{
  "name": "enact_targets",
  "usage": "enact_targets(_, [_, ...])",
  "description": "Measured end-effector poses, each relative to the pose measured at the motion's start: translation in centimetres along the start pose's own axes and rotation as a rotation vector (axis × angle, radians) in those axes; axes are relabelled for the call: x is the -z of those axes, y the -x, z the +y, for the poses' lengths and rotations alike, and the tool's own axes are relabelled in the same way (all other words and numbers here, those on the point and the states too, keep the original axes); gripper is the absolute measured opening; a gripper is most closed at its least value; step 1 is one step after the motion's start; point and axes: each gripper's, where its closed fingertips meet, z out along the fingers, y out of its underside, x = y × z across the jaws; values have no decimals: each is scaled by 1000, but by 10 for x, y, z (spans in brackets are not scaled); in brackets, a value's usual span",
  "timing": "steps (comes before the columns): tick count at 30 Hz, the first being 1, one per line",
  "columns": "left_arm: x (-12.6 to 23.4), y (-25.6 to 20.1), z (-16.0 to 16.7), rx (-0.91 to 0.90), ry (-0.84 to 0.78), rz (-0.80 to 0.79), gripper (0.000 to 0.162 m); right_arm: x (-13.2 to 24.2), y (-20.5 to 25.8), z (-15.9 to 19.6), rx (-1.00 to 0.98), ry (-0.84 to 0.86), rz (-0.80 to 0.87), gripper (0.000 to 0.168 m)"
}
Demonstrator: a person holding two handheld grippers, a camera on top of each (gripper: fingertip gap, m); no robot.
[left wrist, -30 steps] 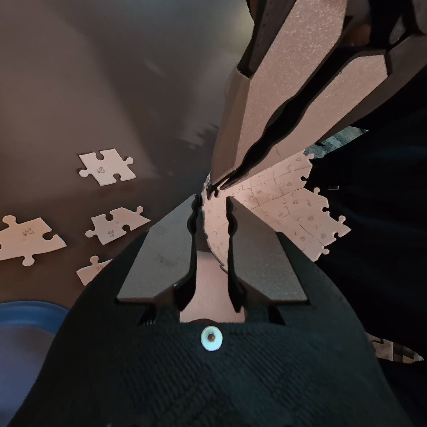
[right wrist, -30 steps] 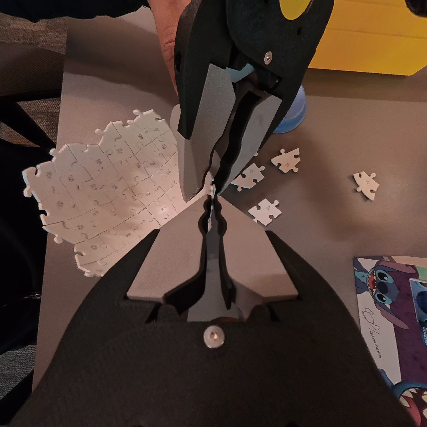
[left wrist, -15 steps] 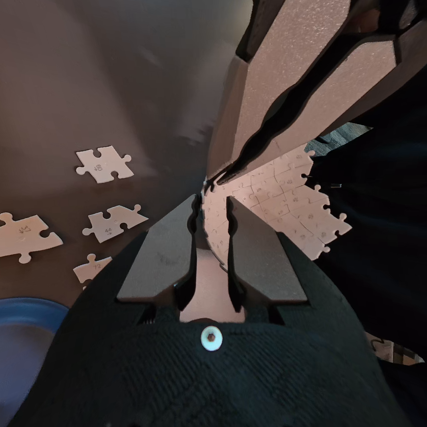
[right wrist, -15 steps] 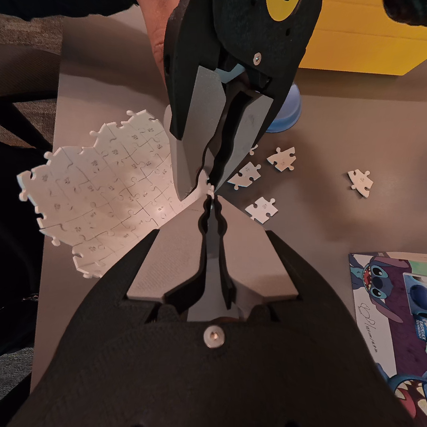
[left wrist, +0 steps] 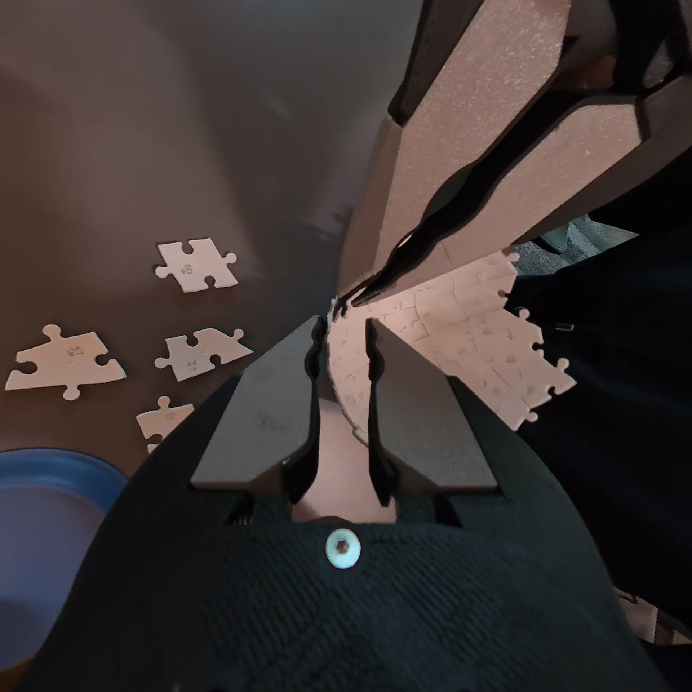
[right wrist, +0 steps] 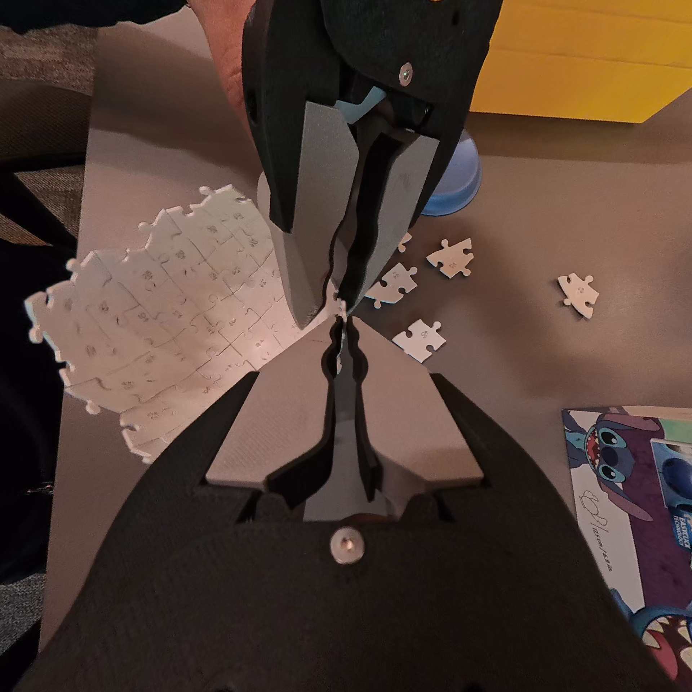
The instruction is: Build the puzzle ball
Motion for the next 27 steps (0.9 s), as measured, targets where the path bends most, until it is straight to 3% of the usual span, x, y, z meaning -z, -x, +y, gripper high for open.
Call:
enact_targets(9, [2, 7, -8, -24, 17, -7, 10, 0, -4, 2, -11, -3, 2, 0])
enact_targets(27, [-3, 9, -7, -31, 23, -48, 7, 0, -6, 5, -59, -52, -37, 0])
